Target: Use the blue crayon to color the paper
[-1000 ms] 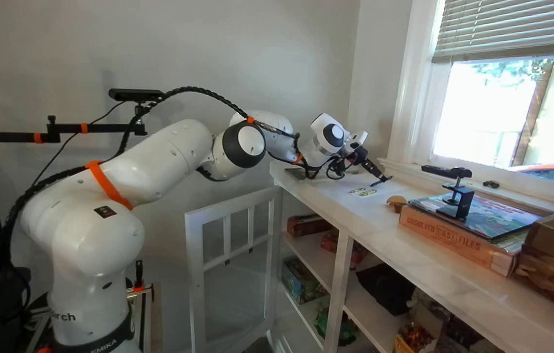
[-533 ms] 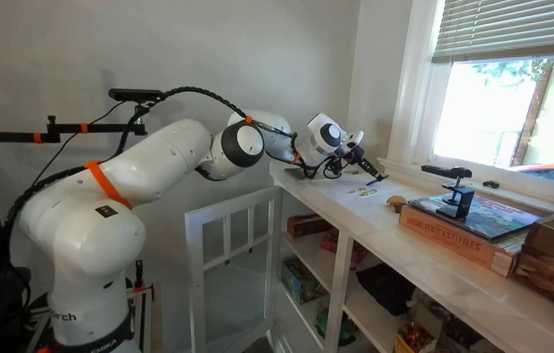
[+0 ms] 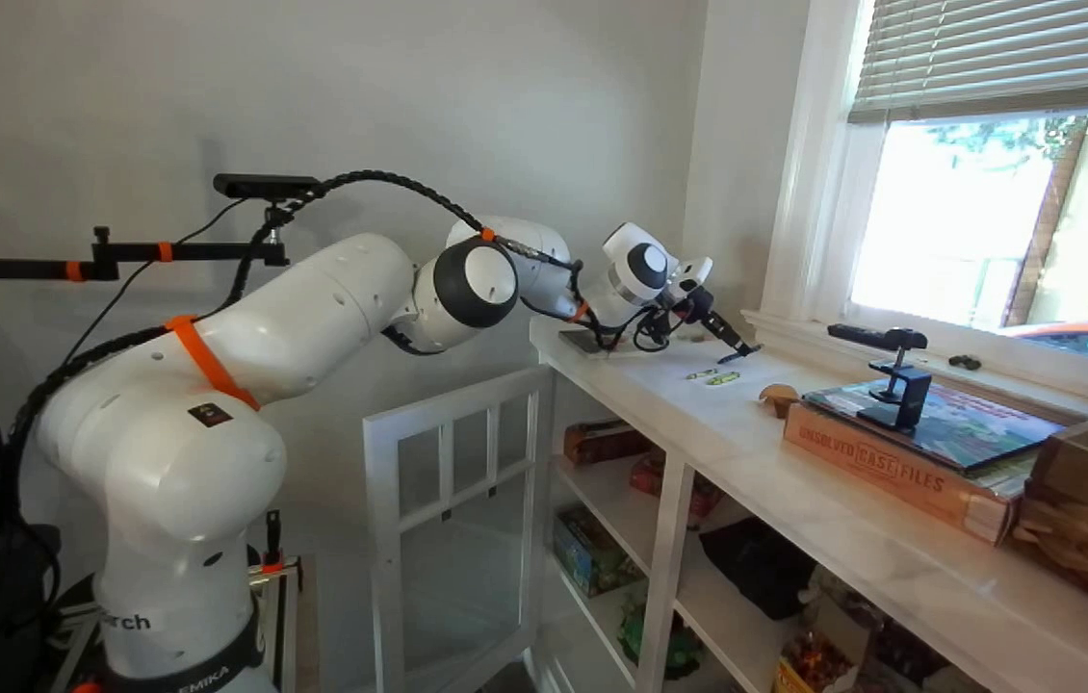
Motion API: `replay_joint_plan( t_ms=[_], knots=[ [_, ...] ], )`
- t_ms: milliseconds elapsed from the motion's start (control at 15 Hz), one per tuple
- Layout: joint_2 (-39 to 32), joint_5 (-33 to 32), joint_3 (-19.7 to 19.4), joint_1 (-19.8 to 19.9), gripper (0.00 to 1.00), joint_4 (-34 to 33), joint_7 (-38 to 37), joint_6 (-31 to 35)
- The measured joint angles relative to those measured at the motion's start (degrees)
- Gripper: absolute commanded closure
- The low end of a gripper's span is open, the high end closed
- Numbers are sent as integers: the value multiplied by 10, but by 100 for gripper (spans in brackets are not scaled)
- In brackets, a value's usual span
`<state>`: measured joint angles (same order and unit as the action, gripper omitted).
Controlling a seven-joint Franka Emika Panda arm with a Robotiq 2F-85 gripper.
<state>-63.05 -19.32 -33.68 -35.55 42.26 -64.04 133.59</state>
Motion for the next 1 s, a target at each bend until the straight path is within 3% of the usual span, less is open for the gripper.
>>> replay_joint_plan(
  t_ms=[1000],
  knots=[
    [-1, 0, -40, -2, 95, 26, 0, 0]
  ],
)
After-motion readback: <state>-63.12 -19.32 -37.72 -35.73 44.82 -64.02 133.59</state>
